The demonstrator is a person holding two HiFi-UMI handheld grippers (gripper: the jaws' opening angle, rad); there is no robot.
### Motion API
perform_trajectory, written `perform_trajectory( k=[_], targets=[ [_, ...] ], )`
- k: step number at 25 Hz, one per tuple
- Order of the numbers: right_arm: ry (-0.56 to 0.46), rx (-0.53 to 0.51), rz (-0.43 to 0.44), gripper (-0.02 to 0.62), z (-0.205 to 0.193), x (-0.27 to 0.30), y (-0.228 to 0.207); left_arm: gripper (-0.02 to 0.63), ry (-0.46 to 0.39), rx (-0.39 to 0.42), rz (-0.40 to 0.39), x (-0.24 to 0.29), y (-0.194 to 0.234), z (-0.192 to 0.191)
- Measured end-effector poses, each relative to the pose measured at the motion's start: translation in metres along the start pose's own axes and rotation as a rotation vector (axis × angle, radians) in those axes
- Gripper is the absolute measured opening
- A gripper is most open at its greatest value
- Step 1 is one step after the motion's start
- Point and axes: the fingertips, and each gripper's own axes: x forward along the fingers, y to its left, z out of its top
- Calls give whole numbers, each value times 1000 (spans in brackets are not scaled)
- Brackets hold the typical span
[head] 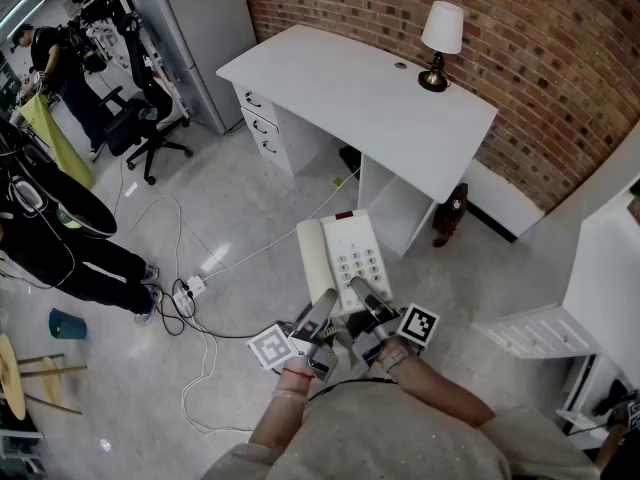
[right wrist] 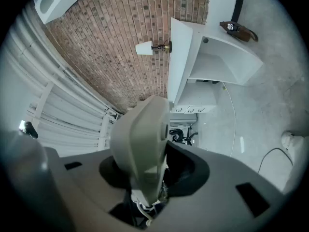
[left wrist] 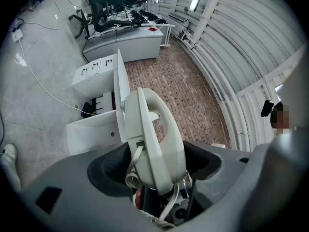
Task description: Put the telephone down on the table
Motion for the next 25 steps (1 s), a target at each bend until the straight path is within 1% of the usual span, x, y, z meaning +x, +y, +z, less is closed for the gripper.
perform_trajectory(
  k=[8,19,25],
  targets=[
    [-16,-2,4,161,21,49,-1,325,22,11,7,30,11,43],
    [-34,11,-18,161,29,112,-13,325,50,-1,5,53,34,101],
    [-55,14,-7,161,34,151,-14,325,71,-5,1,67,45,137]
  ],
)
